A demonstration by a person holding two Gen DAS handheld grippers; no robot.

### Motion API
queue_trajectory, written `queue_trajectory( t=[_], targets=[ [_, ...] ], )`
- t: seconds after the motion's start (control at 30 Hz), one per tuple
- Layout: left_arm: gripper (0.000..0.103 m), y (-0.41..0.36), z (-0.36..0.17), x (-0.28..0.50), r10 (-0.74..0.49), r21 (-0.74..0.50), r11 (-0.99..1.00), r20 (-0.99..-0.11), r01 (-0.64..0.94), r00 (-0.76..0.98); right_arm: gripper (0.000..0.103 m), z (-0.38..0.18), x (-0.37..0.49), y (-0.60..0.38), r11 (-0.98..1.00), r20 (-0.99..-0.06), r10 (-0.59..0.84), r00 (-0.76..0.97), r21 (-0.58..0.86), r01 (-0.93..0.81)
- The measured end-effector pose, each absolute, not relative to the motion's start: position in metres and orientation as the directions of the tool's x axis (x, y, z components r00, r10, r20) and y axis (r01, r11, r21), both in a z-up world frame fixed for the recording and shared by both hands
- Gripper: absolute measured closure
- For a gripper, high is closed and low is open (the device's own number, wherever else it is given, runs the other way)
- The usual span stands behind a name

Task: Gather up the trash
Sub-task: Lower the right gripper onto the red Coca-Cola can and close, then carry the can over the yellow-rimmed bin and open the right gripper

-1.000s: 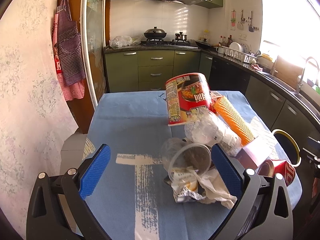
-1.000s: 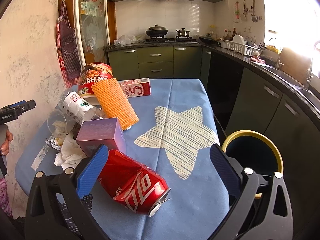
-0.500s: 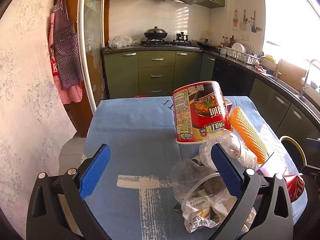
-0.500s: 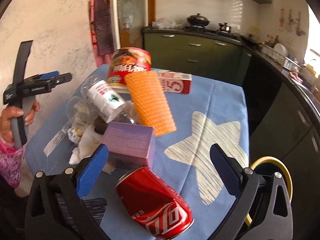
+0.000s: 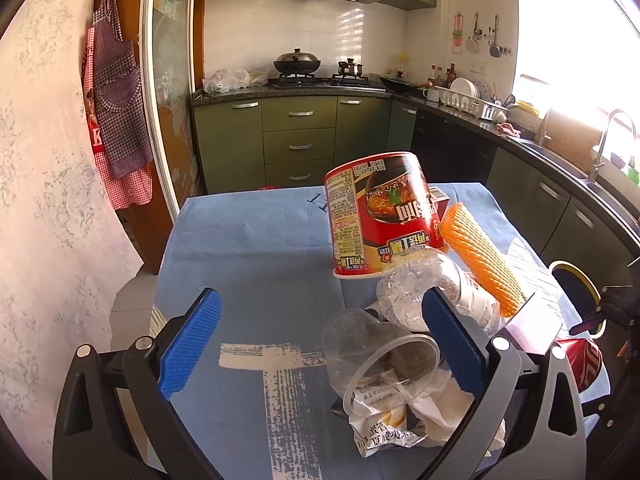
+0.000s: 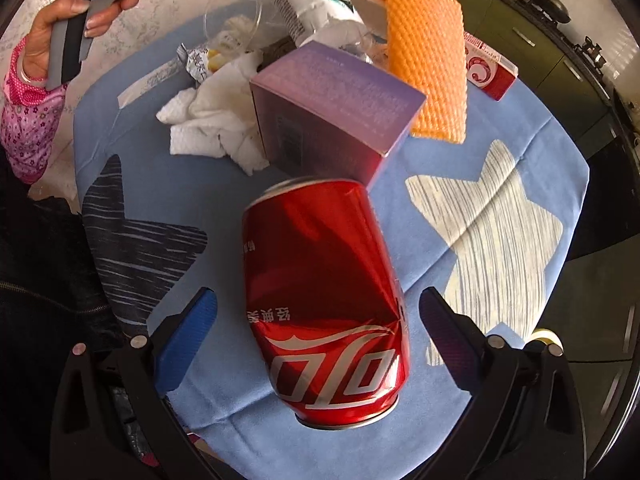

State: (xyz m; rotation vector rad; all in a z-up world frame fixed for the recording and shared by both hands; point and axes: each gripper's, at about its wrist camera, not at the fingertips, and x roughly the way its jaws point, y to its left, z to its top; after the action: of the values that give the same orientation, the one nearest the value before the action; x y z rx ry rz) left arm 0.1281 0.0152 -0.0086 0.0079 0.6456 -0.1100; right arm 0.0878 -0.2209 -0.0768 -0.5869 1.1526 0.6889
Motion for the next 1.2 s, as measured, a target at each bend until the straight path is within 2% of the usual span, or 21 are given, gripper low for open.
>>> queue_trajectory(
  t=[0.13, 0.5, 0.83, 0.93, 1.03, 1.2],
  targets=[
    [0.004, 0.014, -0.006, 0.123, -0.101, -0.023, 0.994, -0.600, 0.110, 0.794, 0.024, -0.080, 0.087, -0.225, 0.664, -0.946, 0.186, 0.265, -0.078, -0.743],
    [0.004, 0.004, 0.001, 0.115, -0.132, -0.024, 0.989, -0.593, 0.146, 0.794, 0.027, -0.080, 0.082, -0.232, 0.672, -0.939, 0.177, 0.293, -0.102, -0.734],
    [0.004, -0.011, 0.011, 0.104, -0.170, -0.013, 0.979, -0.597, 0.203, 0.784, 0.027, -0.049, 0.064, -0.266, 0.733, -0.884, 0.294, 0.364, -0.035, -0.679],
    [0.004, -0.021, 0.013, 0.101, -0.214, -0.025, 0.967, -0.612, 0.252, 0.762, 0.027, -0.036, 0.068, -0.304, 0.813, -0.865, 0.276, 0.419, -0.022, -0.582],
    [0.004, -0.035, 0.016, 0.097, -0.247, -0.007, 0.951, -0.616, 0.308, 0.748, 0.027, -0.031, 0.082, -0.360, 0.911, -0.855, 0.199, 0.479, -0.019, -0.411],
    [0.004, -0.065, 0.024, 0.085, -0.354, -0.003, 0.895, -0.613, 0.446, 0.706, 0.027, -0.058, 0.113, -0.449, 0.994, -0.886, 0.044, 0.462, -0.009, -0.110]
  ],
)
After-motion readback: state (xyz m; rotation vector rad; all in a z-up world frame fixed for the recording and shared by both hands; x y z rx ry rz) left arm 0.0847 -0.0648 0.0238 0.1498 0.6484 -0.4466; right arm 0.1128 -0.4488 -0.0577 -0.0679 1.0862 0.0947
